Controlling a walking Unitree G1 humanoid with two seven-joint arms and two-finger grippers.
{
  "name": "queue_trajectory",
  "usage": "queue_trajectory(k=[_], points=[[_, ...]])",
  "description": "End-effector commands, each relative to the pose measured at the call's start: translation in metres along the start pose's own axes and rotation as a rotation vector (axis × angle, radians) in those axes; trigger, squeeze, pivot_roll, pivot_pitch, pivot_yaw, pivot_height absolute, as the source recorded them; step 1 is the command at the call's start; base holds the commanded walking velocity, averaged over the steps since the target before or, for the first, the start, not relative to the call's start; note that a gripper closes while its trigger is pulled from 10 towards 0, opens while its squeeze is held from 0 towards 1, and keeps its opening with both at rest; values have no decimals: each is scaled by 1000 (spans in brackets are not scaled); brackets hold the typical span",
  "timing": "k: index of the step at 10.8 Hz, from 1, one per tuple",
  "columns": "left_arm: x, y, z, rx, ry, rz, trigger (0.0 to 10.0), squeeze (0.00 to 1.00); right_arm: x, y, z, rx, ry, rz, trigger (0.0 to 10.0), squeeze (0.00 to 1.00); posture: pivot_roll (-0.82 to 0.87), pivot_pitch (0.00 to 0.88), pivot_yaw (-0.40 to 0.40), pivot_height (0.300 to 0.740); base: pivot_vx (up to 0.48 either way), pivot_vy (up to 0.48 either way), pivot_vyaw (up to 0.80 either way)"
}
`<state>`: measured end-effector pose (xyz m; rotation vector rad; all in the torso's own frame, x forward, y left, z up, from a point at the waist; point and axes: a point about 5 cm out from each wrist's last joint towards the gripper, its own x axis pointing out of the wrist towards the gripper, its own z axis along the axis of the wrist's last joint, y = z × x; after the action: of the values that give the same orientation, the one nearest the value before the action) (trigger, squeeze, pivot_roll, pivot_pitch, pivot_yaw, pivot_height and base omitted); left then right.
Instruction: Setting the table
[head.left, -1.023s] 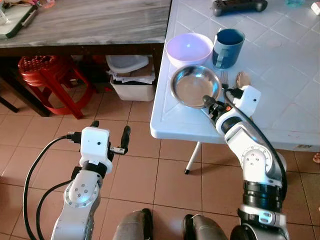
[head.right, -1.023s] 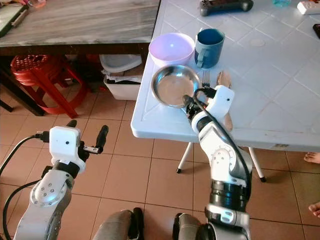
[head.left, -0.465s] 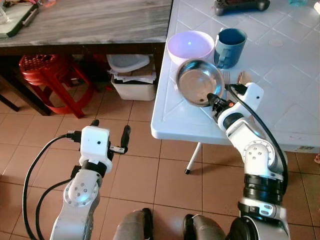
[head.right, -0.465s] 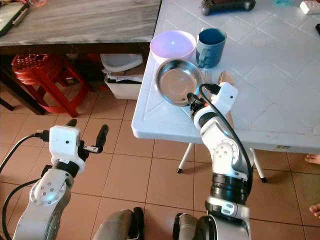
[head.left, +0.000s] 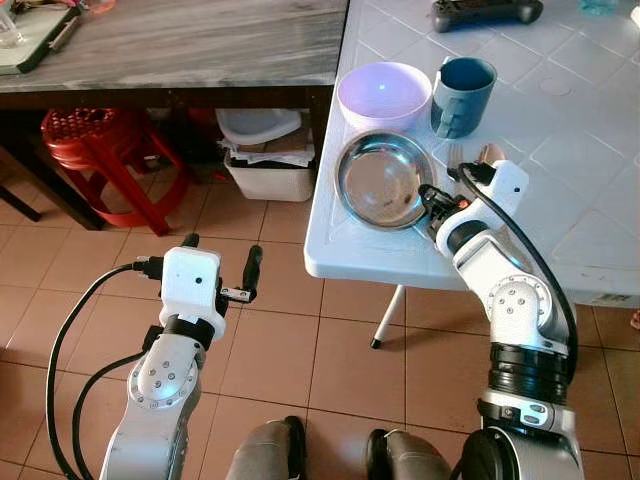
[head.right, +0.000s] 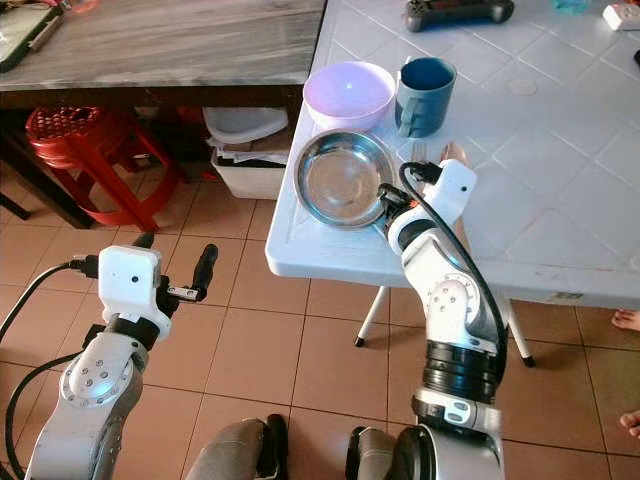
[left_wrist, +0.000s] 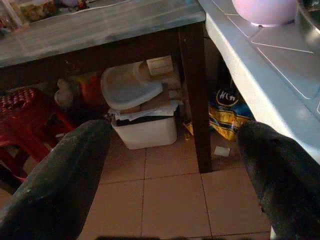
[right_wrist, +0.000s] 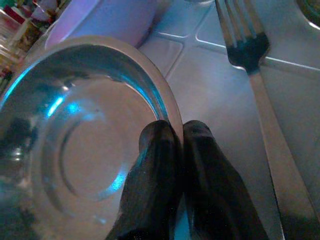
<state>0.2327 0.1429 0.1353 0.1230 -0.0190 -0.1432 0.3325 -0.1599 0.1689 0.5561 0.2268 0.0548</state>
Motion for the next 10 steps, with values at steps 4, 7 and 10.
queue_trajectory(k=[4, 7, 10], points=[[-2, 1, -12, -8, 39, 38, 10000, 0, -4, -13, -27, -18, 108, -50, 0, 0, 71, 131, 86, 740, 0, 0, 0], [10, 11, -17, 25, 30, 130, 10000, 0, -14, -4, -33, -73, 53, 23, 0, 0, 53, 81, 55, 740, 0, 320, 0], [28, 4, -42, -112, 66, 153, 10000, 0, -15, -18, -44, -131, -19, -23, 0, 0, 16, 26, 36, 740, 0, 480, 0]])
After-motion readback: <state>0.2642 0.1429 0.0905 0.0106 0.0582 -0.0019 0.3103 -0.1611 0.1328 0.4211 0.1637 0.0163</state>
